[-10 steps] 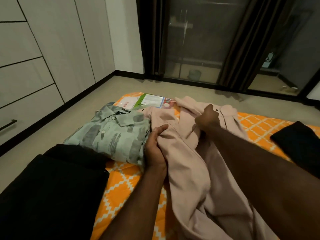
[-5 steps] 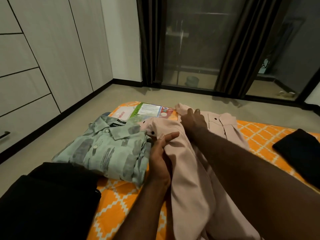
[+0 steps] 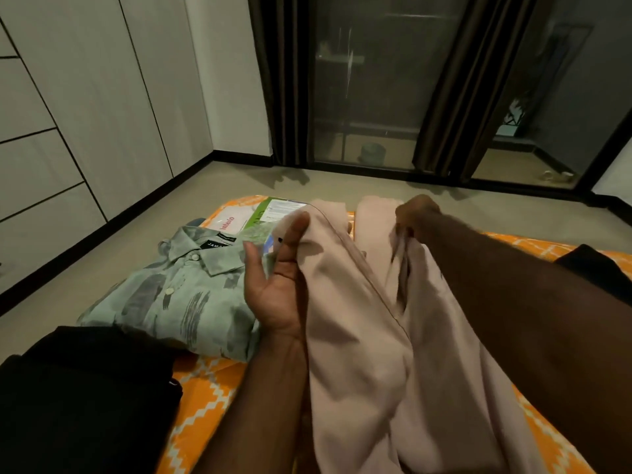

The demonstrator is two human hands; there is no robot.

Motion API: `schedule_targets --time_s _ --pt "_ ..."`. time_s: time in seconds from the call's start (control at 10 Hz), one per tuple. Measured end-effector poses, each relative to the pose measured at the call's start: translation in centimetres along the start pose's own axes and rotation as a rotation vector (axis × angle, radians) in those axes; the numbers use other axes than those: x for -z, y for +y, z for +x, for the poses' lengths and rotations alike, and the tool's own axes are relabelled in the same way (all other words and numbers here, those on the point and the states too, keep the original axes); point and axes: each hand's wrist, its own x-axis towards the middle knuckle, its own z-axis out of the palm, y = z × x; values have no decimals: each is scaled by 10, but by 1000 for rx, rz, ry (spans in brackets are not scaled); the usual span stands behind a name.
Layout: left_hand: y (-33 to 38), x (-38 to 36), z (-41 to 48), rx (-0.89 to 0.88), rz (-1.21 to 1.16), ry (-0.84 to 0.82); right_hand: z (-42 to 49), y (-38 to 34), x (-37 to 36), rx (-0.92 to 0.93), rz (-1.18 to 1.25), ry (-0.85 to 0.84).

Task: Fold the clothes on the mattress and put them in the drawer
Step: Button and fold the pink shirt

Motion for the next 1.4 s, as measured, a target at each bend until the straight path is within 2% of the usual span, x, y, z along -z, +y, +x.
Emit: schedule_targets --time_s 0.1,0.2,0.3,0.4,0.5,0.6,0.7,0.8,0.9,1.0,1.1,1.2,1.3,1.4 --pt "5 -4 1 27 -38 -3 -11 21 7 -18 -133 -19" --pt "6 -12 -5 47 -42 -111 -51 29 18 97 -82 53" --pt "8 -25 -10 109 -101 -205 -110 41 22 106 19 -103" --pt "17 -52 -16 132 -177 -204 -164 50 32 8 99 -280" --pt "18 -85 -28 86 -118 -139 -193 53 35 -28 -85 -391" --pt "13 -113 -41 23 -45 -133 -209 55 39 -113 -73 -452" --pt "9 -127 -49 -5 -20 -115 -212 54 57 -153 -49 -415" --pt "4 -131 -54 7 15 -62 -201 70 83 -160 105 -405" --pt "-4 -135 -59 39 73 -54 -193 94 96 -128 14 -342" --pt "-8 -136 -61 94 149 -95 -191 111 103 -60 -149 -199" --pt "-8 -134 -61 181 289 -171 -201 111 105 30 142 -178" --pt "-9 -128 -61 252 622 -249 -220 91 120 17 757 -377" --pt "-17 -126 -66 271 949 -314 -233 73 141 -144 1095 -678" --pt "-22 -119 -69 215 1162 -362 -234 74 150 -186 1129 -863"
